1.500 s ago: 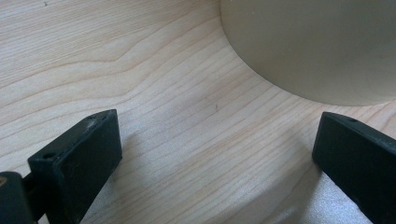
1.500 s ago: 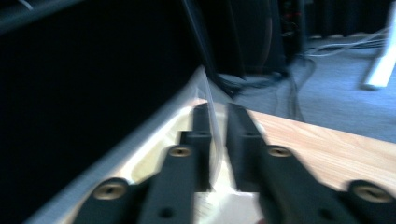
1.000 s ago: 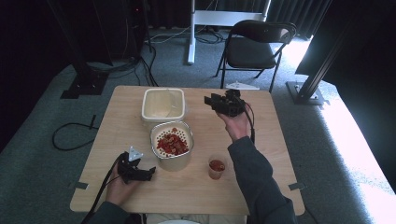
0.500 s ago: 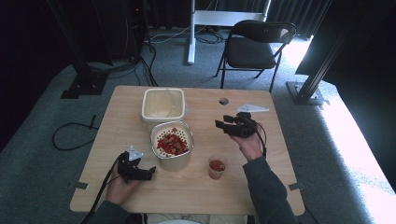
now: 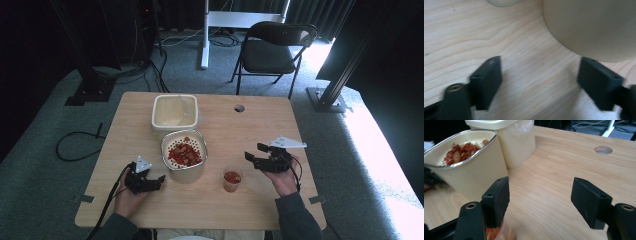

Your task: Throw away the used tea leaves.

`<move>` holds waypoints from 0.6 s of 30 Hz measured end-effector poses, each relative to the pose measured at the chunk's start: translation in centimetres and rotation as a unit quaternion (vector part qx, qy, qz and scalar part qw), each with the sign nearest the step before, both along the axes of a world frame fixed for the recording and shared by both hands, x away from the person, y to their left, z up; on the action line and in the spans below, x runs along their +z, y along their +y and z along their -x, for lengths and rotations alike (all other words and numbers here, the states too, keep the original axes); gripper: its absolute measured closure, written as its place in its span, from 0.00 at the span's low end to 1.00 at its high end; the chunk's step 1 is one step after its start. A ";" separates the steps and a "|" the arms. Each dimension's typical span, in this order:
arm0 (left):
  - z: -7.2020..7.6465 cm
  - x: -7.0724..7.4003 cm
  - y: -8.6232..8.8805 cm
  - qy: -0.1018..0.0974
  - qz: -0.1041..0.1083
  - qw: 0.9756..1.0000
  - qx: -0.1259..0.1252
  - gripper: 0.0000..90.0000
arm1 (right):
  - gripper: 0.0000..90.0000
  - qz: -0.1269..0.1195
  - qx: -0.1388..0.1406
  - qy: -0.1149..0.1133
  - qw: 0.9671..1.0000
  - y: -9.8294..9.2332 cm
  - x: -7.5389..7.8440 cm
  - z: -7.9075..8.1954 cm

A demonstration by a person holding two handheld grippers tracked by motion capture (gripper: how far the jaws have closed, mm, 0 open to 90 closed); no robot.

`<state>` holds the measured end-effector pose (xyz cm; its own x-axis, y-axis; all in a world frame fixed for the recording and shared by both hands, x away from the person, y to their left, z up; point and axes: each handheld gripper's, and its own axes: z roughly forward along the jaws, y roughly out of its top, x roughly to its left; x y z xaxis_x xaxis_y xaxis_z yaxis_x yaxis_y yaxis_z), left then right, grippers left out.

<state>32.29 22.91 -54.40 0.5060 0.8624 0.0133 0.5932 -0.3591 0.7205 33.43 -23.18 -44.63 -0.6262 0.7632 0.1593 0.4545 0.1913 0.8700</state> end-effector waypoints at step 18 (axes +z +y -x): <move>-3.7 1.6 -0.5 -0.044 0.001 0.998 0.052 0.42 | 0.21 0.007 0.086 -0.011 0.996 1.6 -5.2 5.2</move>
